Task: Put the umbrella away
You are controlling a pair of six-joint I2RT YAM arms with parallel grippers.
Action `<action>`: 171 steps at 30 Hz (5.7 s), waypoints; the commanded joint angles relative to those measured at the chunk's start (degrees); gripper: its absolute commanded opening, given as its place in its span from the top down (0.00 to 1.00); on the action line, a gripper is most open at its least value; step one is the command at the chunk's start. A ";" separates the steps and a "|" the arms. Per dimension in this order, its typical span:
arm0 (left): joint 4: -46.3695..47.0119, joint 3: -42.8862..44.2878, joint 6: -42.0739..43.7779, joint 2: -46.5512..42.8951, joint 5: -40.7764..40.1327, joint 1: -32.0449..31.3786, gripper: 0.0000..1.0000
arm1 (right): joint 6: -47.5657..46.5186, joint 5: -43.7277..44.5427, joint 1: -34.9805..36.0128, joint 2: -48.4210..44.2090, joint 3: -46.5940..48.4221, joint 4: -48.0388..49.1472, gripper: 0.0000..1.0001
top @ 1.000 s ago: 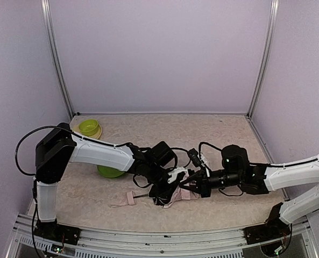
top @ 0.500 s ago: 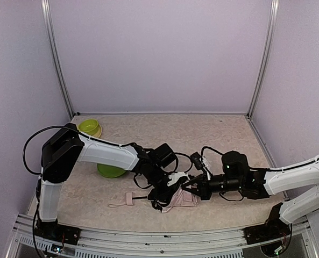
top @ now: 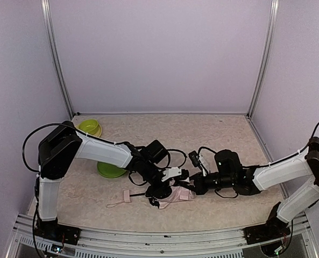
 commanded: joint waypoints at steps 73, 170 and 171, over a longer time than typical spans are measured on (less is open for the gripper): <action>7.39 -7.48 8.86 -6.79 -29.93 -4.26 0.01 | 1.01 -3.92 -7.48 20.83 13.96 -6.98 1.00; 0.18 -11.90 11.13 0.27 -0.97 -0.30 1.00 | -16.78 -15.28 -19.01 15.39 26.83 -27.83 0.52; 0.16 -11.97 11.22 0.36 -0.49 -0.08 1.00 | -18.58 -14.85 -19.94 14.18 26.59 -28.21 0.52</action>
